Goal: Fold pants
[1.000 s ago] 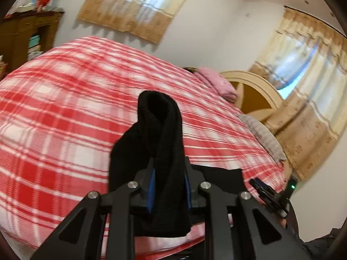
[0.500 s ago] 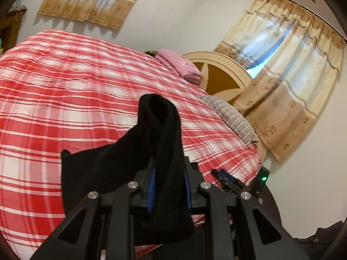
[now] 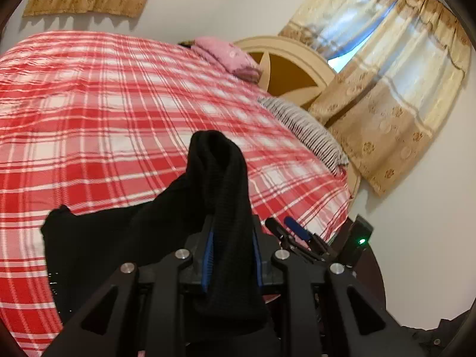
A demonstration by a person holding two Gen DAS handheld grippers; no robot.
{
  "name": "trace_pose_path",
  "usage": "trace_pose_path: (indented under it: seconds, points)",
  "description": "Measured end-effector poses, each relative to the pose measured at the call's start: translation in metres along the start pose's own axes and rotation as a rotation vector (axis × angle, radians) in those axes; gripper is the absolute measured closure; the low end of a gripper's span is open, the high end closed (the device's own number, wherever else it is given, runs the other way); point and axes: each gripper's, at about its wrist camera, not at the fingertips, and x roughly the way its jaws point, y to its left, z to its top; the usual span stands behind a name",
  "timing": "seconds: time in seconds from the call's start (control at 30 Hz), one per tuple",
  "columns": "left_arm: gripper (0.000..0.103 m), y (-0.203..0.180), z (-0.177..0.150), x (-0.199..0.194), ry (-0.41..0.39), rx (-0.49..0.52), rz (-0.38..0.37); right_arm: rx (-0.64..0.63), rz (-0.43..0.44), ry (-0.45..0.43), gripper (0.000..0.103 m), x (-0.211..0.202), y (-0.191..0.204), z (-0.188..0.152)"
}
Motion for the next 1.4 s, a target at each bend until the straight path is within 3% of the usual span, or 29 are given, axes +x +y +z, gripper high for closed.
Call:
trace_pose_path:
  seconds: [0.1, 0.23, 0.37, 0.47, 0.53, 0.57, 0.63, 0.73, 0.9, 1.03, 1.07, 1.13, 1.2, 1.23, 1.4]
  points:
    - [0.081, -0.009, -0.002, 0.018, 0.032, 0.032, 0.030, 0.020, -0.002, -0.001, 0.038, 0.001, -0.004, 0.002]
    - [0.081, -0.011, -0.010, 0.049, 0.060, 0.100, 0.146, 0.072, -0.009, 0.001, 0.037, 0.003, -0.014, 0.005]
    - [0.080, -0.015, -0.024, 0.079, 0.110, 0.118, 0.168, 0.117, -0.019, 0.010, 0.037, 0.006, -0.025, 0.006]
    - [0.075, -0.026, -0.029, 0.088, 0.117, 0.150, 0.185, 0.137, -0.024, 0.012, 0.037, 0.007, -0.029, 0.005]
    - [0.071, -0.032, -0.028, 0.089, 0.115, 0.157, 0.142, 0.144, -0.030, 0.002, 0.037, 0.005, -0.031, 0.006]
    - [0.067, -0.038, -0.028, 0.084, 0.097, 0.170, 0.142, 0.147, -0.032, -0.005, 0.037, 0.004, -0.033, 0.006]
    - [0.041, -0.047, -0.027, 0.073, 0.049, 0.202, 0.157, 0.158, -0.034, -0.019, 0.037, 0.001, -0.036, 0.007]
    - [0.028, -0.047, -0.025, 0.042, -0.048, 0.220, 0.153, 0.164, -0.011, -0.020, 0.037, -0.003, -0.037, 0.010]
    - [0.014, 0.000, -0.030, 0.002, -0.138, 0.134, 0.288, 0.129, 0.204, 0.093, 0.037, 0.000, -0.011, 0.008]
    - [0.014, 0.049, -0.043, -0.014, -0.176, 0.064, 0.452, 0.077, 0.271, 0.192, 0.037, 0.009, 0.010, -0.002]
    - [0.014, 0.063, -0.048, -0.018, -0.183, 0.032, 0.484, 0.063, 0.289, 0.218, 0.039, 0.012, 0.016, -0.005]
    - [0.014, 0.078, -0.053, -0.019, -0.184, -0.013, 0.510, 0.039, 0.290, 0.261, 0.059, 0.018, 0.022, -0.011]
    - [0.014, 0.089, -0.058, -0.014, -0.169, -0.058, 0.512, 0.012, 0.266, 0.277, 0.087, 0.020, 0.026, -0.014]
    - [0.013, 0.093, -0.059, -0.011, -0.161, -0.067, 0.524, 0.004, 0.271, 0.278, 0.092, 0.019, 0.026, -0.014]
    - [0.011, 0.097, -0.064, -0.006, -0.139, -0.071, 0.519, -0.036, 0.243, 0.189, 0.093, -0.003, 0.029, -0.005]
